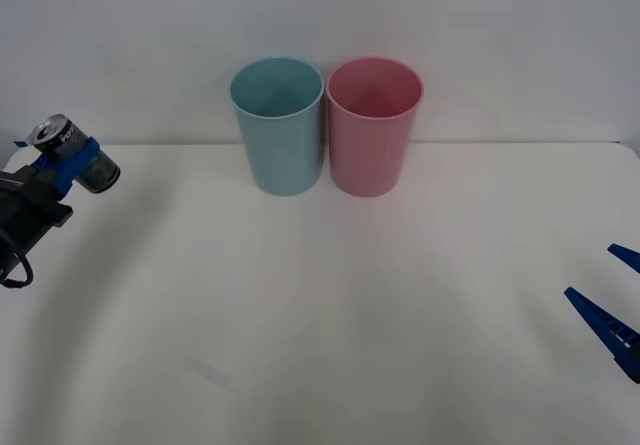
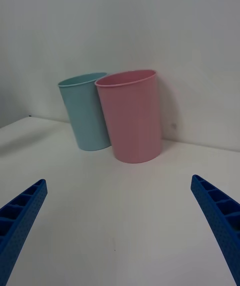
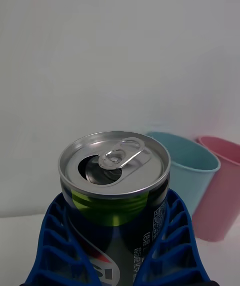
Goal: Grasp the object on the table and drop it into the matching bin: aluminum can to the light blue bin, PET bottle to the pink bin.
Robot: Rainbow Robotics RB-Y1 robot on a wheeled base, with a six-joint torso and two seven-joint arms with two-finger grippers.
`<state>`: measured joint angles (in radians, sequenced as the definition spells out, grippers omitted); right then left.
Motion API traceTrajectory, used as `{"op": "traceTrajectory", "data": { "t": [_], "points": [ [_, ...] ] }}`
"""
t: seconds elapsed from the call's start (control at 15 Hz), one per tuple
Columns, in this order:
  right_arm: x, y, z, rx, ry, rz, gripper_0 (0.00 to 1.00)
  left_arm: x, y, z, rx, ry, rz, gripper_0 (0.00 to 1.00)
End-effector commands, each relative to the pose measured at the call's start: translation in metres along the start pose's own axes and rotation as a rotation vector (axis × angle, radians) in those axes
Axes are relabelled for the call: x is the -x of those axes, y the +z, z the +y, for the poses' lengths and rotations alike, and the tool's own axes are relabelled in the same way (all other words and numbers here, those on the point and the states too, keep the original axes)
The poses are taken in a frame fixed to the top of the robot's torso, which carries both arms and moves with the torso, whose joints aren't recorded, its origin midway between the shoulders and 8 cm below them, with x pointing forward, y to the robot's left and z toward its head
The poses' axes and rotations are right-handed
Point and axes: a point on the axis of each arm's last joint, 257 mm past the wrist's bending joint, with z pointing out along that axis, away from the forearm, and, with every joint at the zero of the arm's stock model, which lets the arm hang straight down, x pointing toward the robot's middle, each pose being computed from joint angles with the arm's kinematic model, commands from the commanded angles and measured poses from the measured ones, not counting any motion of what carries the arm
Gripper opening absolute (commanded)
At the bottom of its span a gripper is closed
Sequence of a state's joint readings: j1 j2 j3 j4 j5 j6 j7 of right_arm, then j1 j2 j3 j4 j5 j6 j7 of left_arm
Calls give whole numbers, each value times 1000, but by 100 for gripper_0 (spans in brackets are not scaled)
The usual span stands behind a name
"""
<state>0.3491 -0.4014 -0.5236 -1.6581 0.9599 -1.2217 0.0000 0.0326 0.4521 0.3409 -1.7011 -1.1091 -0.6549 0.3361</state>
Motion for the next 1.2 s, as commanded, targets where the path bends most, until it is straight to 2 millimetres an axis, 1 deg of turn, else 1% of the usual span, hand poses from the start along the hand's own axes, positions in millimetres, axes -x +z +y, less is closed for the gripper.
{"op": "traceTrajectory", "data": {
  "t": [0.07, 0.27, 0.33, 0.47, 0.53, 0.67, 0.73, 0.87, 0.93, 1.0, 1.07, 1.2],
  "points": [
    [0, 0, 0, 0, 0, 0, 100, 21, 15, -19, -44, -24, -16, 0],
    [0, 0, 0, 0, 0, 0, 100, 40, 39, -38, -107, -36, -23, 0],
    [0, 0, 0, 0, 0, 0, 100, 43, 44, -43, -122, -35, -20, 0],
    [0, 0, 0, 0, 0, 0, 100, 51, 61, -56, -158, -21, -8, 0],
    [0, 0, 0, 0, 0, 0, 100, 55, 72, -63, -173, -19, -6, 0],
    [0, 0, 0, 0, 0, 0, 100, 54, 93, -68, -192, -19, -1, 0],
    [0, 0, 0, 0, 0, 0, 100, 53, 107, -71, -208, 2, 4, 1],
    [0, 0, 0, 0, 0, 0, 100, 47, 128, -75, -240, 25, 22, 1],
    [0, 0, 0, 0, 0, 0, 100, 45, 144, -79, -257, 36, 32, 1],
    [0, 0, 0, 0, 0, 0, 100, 43, 154, -79, -262, 42, 39, 1],
    [0, 0, 0, 0, 0, 0, 100, 39, 168, -82, -272, 57, 50, 1],
    [0, 0, 0, 0, 0, 0, 100, 35, 190, -90, -290, 79, 65, 2]
  ]
}}
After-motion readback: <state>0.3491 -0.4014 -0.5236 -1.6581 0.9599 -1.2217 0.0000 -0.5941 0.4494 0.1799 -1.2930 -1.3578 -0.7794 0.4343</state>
